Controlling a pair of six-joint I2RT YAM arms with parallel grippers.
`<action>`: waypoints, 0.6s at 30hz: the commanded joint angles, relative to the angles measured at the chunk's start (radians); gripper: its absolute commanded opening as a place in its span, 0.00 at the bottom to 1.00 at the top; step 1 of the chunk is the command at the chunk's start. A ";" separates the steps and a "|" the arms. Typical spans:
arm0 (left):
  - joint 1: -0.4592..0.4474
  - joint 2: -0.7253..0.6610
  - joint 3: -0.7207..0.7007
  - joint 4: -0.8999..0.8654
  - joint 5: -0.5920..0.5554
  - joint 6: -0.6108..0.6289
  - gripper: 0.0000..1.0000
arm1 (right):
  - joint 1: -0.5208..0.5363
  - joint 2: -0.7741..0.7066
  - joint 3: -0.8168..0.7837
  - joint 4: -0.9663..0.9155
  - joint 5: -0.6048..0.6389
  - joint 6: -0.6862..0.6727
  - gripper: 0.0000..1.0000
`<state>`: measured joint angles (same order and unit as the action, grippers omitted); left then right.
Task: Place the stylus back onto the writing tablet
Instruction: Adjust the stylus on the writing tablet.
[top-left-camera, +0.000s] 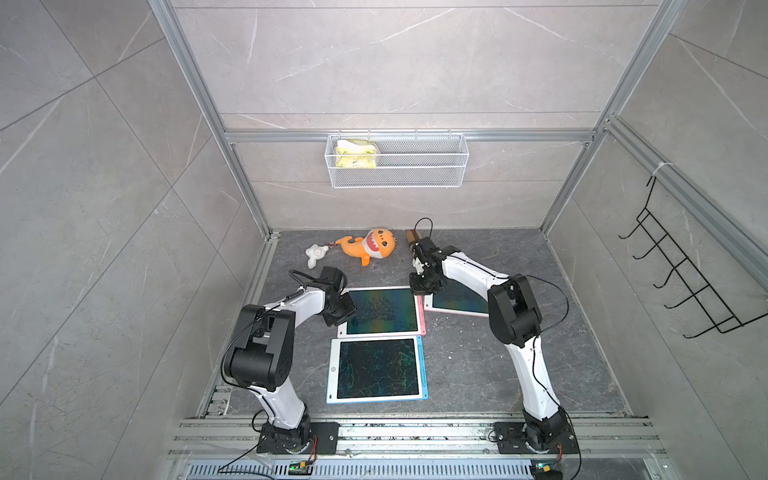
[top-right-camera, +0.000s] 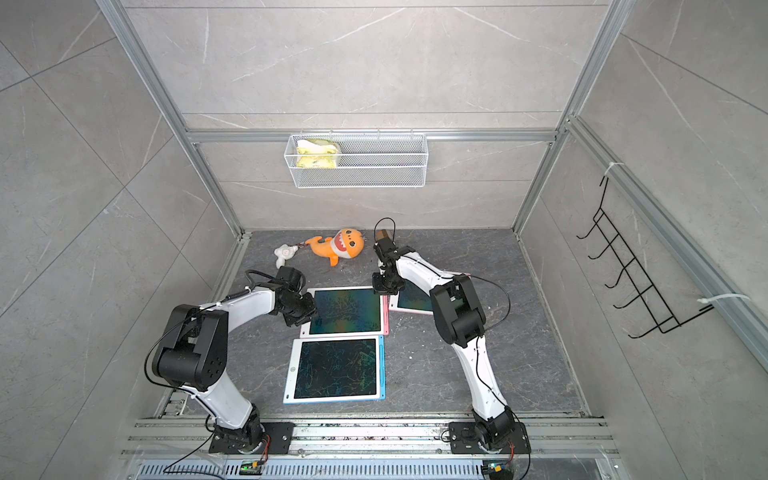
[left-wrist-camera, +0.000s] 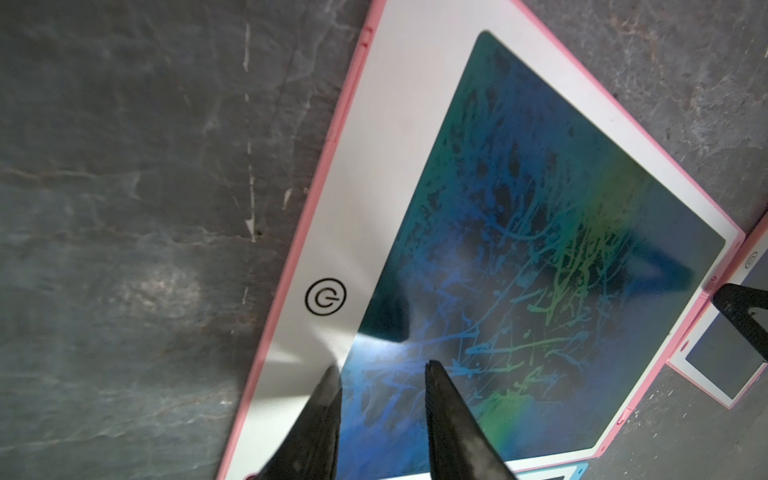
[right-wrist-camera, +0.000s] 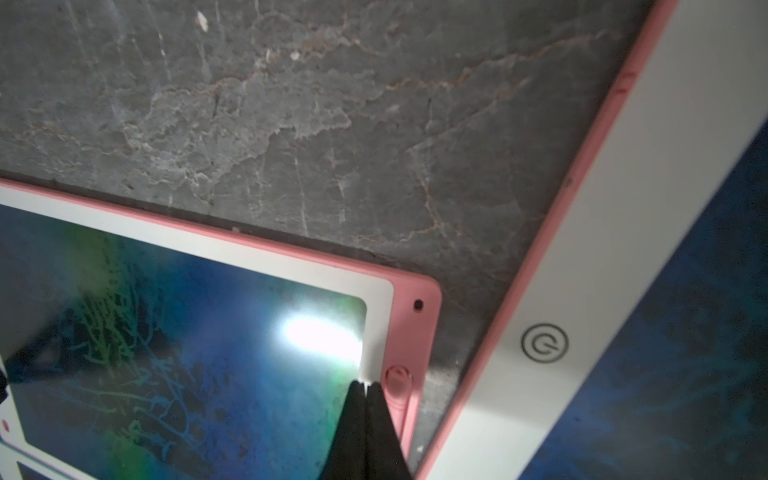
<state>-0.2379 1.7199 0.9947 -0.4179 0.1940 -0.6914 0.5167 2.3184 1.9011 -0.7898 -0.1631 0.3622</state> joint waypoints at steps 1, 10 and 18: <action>-0.008 0.029 0.001 -0.043 0.002 0.015 0.36 | 0.005 0.013 -0.021 -0.016 0.026 -0.005 0.00; -0.008 0.035 -0.001 -0.041 0.004 0.012 0.36 | 0.005 0.001 -0.038 0.013 0.003 -0.012 0.00; -0.012 0.032 0.000 -0.041 0.004 0.009 0.36 | 0.005 -0.063 -0.048 0.044 -0.040 -0.028 0.00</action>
<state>-0.2428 1.7229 0.9966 -0.4168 0.1944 -0.6914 0.5171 2.3089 1.8683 -0.7677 -0.1635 0.3565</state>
